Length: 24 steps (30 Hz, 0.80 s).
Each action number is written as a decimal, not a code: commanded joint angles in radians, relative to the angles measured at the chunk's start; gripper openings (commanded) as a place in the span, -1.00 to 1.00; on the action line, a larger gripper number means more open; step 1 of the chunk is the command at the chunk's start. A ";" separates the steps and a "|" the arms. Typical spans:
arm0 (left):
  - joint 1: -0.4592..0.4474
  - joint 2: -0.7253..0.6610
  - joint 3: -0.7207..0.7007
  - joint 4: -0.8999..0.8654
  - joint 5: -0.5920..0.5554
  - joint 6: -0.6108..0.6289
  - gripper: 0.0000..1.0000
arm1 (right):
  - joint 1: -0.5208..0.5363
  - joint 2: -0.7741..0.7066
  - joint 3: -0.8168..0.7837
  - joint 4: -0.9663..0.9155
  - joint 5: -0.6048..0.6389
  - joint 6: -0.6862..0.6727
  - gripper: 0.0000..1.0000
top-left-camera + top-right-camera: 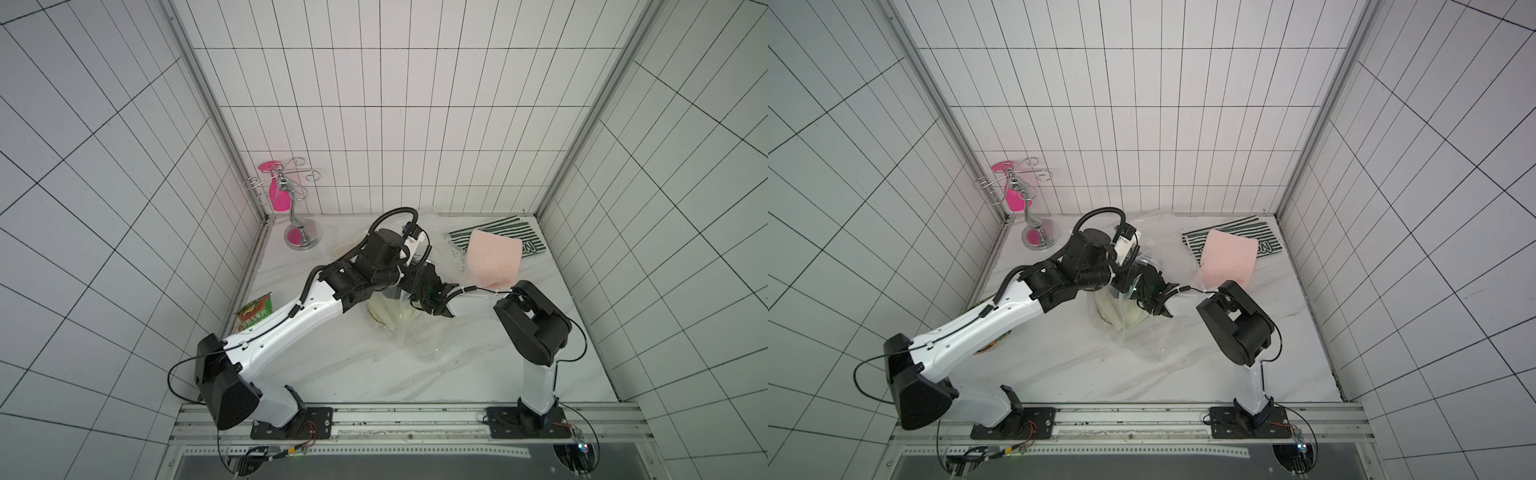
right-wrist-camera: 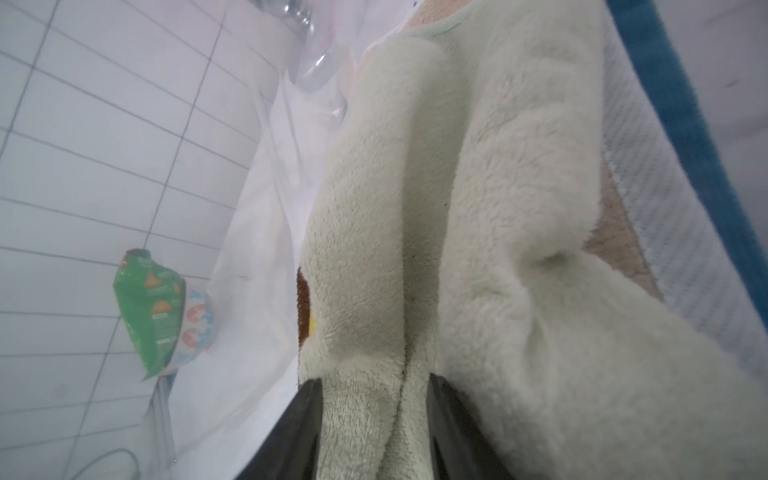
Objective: Place the folded towel into the vacuum bag
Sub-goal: Adjust the towel in the vacuum bag.
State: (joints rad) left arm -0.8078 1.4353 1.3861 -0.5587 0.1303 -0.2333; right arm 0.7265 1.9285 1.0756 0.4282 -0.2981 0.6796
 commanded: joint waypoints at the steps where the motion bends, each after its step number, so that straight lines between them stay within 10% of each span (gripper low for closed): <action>1: -0.001 -0.010 -0.029 -0.006 0.013 -0.011 -1.00 | -0.003 0.020 0.093 -0.001 0.043 -0.048 0.08; 14: -0.007 -0.001 -0.056 0.021 0.055 -0.020 -1.00 | 0.070 0.247 0.388 -0.176 0.077 -0.184 0.29; 24: -0.031 0.005 -0.084 0.033 0.098 -0.049 -1.00 | 0.063 0.261 0.367 0.104 0.028 -0.237 -0.81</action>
State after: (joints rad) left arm -0.8192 1.4364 1.3212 -0.5392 0.1707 -0.2630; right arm 0.7856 2.2337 1.4658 0.3458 -0.2481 0.4877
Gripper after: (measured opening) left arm 0.040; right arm 0.132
